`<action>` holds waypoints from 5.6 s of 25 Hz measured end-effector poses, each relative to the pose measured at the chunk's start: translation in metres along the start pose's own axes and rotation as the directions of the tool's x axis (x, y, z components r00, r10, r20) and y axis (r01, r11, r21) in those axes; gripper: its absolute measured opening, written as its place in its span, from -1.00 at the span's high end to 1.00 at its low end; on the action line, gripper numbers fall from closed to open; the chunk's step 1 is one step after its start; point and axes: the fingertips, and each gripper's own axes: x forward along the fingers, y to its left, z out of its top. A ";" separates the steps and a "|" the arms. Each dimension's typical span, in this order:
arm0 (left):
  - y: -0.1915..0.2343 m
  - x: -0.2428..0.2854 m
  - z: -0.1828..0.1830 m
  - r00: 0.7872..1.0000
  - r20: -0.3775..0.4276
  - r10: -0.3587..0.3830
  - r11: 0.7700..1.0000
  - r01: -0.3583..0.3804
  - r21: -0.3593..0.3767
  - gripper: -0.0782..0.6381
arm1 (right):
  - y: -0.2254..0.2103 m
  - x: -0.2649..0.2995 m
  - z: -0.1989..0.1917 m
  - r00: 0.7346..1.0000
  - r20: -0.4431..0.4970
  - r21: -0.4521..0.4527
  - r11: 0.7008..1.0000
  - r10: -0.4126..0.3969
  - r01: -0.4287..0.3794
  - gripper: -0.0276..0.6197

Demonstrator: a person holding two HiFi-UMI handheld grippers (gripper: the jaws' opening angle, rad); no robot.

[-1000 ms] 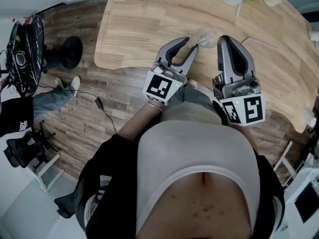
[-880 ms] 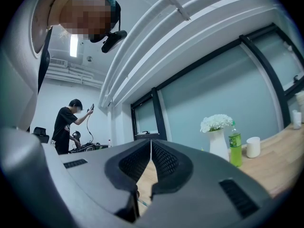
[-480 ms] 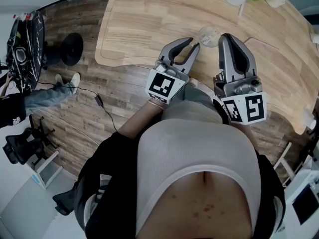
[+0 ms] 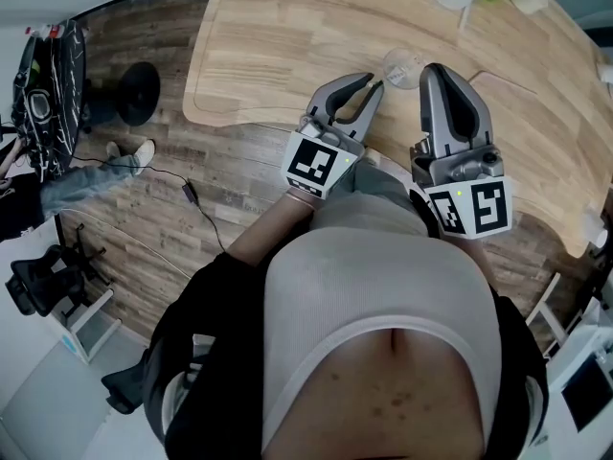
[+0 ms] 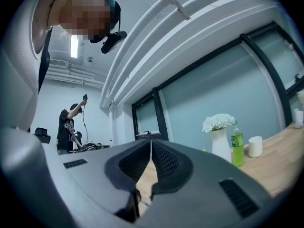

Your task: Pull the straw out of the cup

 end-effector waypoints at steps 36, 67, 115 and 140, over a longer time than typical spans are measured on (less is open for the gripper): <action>0.012 -0.001 0.010 1.000 -0.018 0.024 1.000 -0.024 0.000 0.70 | -0.001 0.005 0.005 1.000 0.018 0.007 1.000 -0.008 0.008 0.82; 0.010 -0.024 0.028 0.999 0.005 0.055 0.998 -0.055 0.012 0.70 | 0.015 -0.009 0.022 0.998 0.060 -0.009 1.000 0.000 0.001 0.82; 0.004 -0.049 0.042 0.992 0.027 0.124 0.992 -0.124 0.023 0.70 | 0.029 -0.017 0.029 0.994 0.090 0.002 0.998 0.061 -0.062 0.82; -0.004 -0.057 0.045 0.983 0.018 0.180 0.983 -0.180 -0.028 0.70 | 0.021 -0.032 0.032 0.992 0.096 -0.011 0.997 0.077 -0.076 0.82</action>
